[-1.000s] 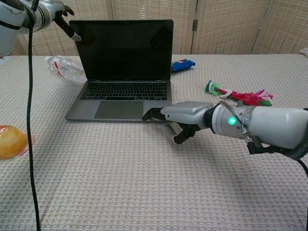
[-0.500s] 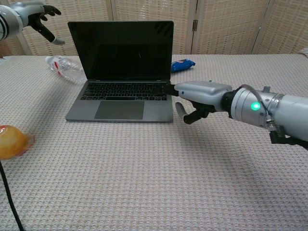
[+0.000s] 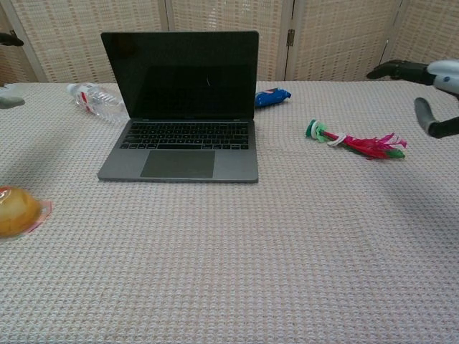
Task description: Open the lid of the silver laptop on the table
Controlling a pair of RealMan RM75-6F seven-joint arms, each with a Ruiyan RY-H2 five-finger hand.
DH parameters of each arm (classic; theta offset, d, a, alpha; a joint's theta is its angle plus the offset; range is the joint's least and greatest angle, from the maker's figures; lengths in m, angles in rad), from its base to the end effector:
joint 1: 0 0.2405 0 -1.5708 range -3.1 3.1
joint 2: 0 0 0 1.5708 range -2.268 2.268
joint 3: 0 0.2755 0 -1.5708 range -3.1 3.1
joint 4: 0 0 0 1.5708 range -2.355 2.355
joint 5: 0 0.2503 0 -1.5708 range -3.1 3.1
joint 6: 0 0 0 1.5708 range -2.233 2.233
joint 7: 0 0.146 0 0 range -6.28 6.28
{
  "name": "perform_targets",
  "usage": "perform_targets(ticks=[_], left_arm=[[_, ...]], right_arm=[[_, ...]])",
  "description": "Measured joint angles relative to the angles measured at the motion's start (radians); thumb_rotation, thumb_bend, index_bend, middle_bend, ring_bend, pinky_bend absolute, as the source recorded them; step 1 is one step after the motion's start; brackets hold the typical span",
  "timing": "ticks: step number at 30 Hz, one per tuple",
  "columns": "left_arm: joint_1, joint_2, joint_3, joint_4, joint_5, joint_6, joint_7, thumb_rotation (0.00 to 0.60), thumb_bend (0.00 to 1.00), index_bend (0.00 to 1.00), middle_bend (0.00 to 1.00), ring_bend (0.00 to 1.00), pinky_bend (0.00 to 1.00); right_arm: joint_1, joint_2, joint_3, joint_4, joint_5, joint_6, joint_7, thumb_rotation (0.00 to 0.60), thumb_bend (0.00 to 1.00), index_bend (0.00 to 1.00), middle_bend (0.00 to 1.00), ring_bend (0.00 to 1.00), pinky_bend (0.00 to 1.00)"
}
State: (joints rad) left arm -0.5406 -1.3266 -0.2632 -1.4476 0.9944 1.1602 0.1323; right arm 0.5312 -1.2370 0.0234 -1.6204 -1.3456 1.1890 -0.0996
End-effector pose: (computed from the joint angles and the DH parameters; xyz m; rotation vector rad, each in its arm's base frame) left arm -0.2789 0.3840 0.0836 -1.2917 -1.0127 -0.9556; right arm -0.2517 -0.3093 0.0498 1.7430 -0.9191 0.9556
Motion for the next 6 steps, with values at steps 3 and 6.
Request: perform_targets(ticks=[3, 6], left_arm=[[0.068, 0.021, 0.047, -0.045, 0.067, 0.08, -0.026, 0.6, 0.36, 0.1, 0.03, 0.0, 0.0], [0.135, 0.036, 0.095, -0.09, 0.129, 0.158, -0.05, 0.6, 0.36, 0.1, 0.03, 0.0, 0.0]], right_arm=[[-0.072, 0.035, -0.026, -0.017, -0.024, 0.085, 0.019, 0.6, 0.9, 0.0, 0.02, 0.06, 0.0], [-0.148, 0.065, -0.054, -0.025, -0.055, 0.17, 0.042, 0.6, 0.9, 0.0, 0.02, 0.06, 0.0]])
